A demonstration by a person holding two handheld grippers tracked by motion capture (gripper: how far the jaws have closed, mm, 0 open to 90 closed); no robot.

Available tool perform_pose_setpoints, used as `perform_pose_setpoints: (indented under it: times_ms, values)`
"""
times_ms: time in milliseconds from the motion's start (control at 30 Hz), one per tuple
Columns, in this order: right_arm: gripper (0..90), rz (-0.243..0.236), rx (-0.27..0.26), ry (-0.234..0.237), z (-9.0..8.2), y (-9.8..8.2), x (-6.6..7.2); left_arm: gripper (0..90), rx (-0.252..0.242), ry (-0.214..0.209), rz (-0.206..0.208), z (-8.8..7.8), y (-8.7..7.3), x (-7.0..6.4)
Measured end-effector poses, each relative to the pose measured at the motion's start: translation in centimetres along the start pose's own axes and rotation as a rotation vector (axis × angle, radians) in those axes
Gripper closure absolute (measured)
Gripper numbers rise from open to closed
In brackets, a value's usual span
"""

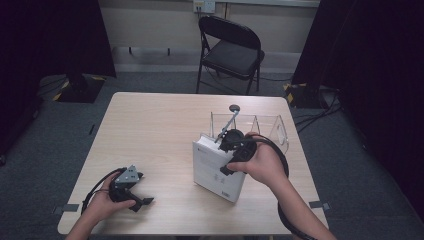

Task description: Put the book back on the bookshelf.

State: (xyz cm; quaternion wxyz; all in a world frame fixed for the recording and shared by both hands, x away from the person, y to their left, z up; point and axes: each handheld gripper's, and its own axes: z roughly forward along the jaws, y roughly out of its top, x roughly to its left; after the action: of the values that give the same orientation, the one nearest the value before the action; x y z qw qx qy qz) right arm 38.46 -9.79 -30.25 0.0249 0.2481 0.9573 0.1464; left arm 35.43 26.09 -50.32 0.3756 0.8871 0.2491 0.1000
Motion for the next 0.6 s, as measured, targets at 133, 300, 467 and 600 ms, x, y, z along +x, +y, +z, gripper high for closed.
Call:
perform_pose_setpoints:
  times_ms: [133, 300, 467, 600]
  values:
    - [52.2, 0.004, -0.007, -0.009, -0.2, -0.7, -0.2, 0.0, 0.0, 0.0, 0.0, 0.0, 0.0, 0.0]
    - [52.2, 0.016, -0.007, -0.013, -0.7, -1.4, -0.5, 0.0, 0.0, 0.0, 0.0, 0.0, 0.0, 0.0]
    - [52.3, 0.021, -0.004, -0.013, -1.1, -1.9, -0.6, 0.0, 0.001, 0.003, -0.001, 0.0, 0.0, 0.0]
    - [52.2, 0.034, -0.007, -0.017, -1.3, -2.4, -0.9, 0.0, -0.001, 0.0, 0.0, 0.0, 0.0, 0.0]
